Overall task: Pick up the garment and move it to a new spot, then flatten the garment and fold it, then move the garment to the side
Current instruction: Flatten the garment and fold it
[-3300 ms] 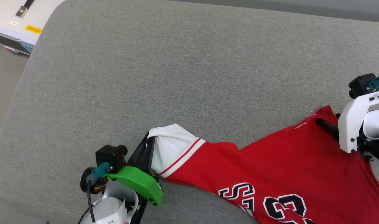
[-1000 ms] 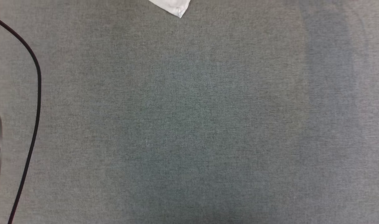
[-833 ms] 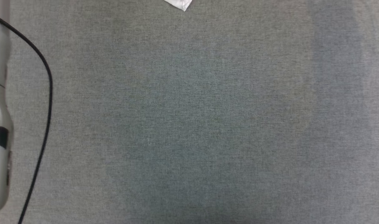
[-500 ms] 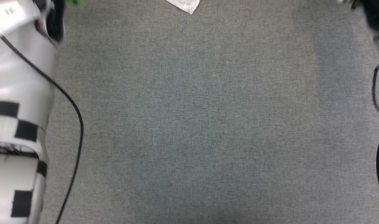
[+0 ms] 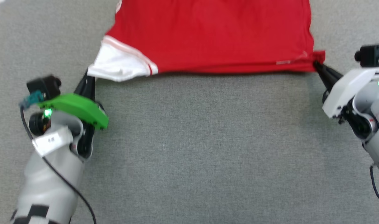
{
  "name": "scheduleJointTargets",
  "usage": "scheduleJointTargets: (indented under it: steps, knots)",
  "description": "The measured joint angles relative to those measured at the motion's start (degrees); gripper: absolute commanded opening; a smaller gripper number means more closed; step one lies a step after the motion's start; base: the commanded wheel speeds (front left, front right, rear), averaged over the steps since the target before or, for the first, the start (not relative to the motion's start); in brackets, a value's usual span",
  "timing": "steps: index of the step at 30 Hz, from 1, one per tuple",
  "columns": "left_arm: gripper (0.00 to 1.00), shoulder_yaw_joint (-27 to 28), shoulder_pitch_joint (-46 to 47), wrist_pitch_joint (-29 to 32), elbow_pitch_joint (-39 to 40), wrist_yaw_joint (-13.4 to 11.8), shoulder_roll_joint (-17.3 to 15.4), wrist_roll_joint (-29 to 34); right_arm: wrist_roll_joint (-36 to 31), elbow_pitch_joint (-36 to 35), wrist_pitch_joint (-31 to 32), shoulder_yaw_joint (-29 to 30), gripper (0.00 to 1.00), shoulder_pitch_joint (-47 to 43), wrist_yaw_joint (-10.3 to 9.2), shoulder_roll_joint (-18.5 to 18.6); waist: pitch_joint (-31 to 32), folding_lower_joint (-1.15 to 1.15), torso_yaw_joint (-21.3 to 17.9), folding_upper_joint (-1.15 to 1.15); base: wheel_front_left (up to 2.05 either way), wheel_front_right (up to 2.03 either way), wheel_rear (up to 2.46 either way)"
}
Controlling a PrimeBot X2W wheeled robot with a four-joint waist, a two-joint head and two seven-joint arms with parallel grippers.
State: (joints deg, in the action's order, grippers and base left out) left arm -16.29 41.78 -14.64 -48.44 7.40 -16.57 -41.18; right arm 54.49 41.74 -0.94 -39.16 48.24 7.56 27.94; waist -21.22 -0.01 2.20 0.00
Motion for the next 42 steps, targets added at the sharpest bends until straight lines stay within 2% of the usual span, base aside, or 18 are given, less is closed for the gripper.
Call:
scheduleJointTargets:
  steps: [3, 6, 13, 19, 26, 32, 38, 42]
  knots:
    - [0.0, 0.22, -6.26, 0.07, 3.65, -0.15, -0.67, -0.49, 0.77, -2.85, 0.2, -0.03, 0.0, -4.25, 0.03, 1.93, 2.8, 0.0, 0.16, 0.0, 0.0, 0.0, 0.0]
    - [0.0, 0.49, -12.3, 0.86, 8.69, -1.63, -0.97, -1.32, 1.11, -5.42, 0.68, 0.67, 0.0, -8.71, 0.04, 3.53, 5.46, 0.0, 0.3, 0.0, 0.0, 0.0, 0.0]
    - [0.0, 1.8, -28.54, 4.68, 24.93, -8.12, -3.32, -3.39, 0.25, -10.8, 1.27, 4.45, 0.0, -20.96, 0.07, 4.55, 11.01, 0.0, 0.39, 0.0, 0.0, 0.0, 0.0]
    - [0.0, 2.61, -42.17, 9.51, 40.03, -14.92, -5.58, -4.31, -2.0, -15.82, 3.12, 11.06, 0.0, -32.62, 0.47, 4.15, 14.89, 0.0, 0.28, 0.0, 0.0, 0.0, 0.0]
    - [0.0, 2.75, -54.7, 15.99, 52.31, -20.86, -8.51, -5.23, -7.31, -24.14, 8.44, 22.45, 0.0, -48.56, 0.47, 0.71, 18.18, 0.0, 0.14, 0.0, 0.0, 0.0, 0.0]
    - [0.0, 2.48, -61.0, 20.19, 59.37, -24.99, -10.16, -5.41, -14.37, -33.86, 16.72, 33.01, 0.0, -60.32, 0.46, -5.41, 19.44, 0.0, -0.18, 0.0, 0.0, 0.0, 0.0]
    - [0.0, 2.09, -61.4, 22.39, 62.51, -25.81, -11.88, -5.69, -21.32, -42.23, 23.15, 39.08, 0.0, -64.35, 0.43, -11.16, 19.1, 0.0, -0.37, 0.0, 0.0, 0.0, 0.0]
    - [0.0, 0.89, -57.39, 23.54, 61.76, -24.76, -12.2, -5.55, -24.02, -44.52, 26.1, 39.78, 0.0, -63.27, 0.41, -13.0, 18.07, 0.0, -0.44, 0.0, 0.0, 0.0, 0.0]
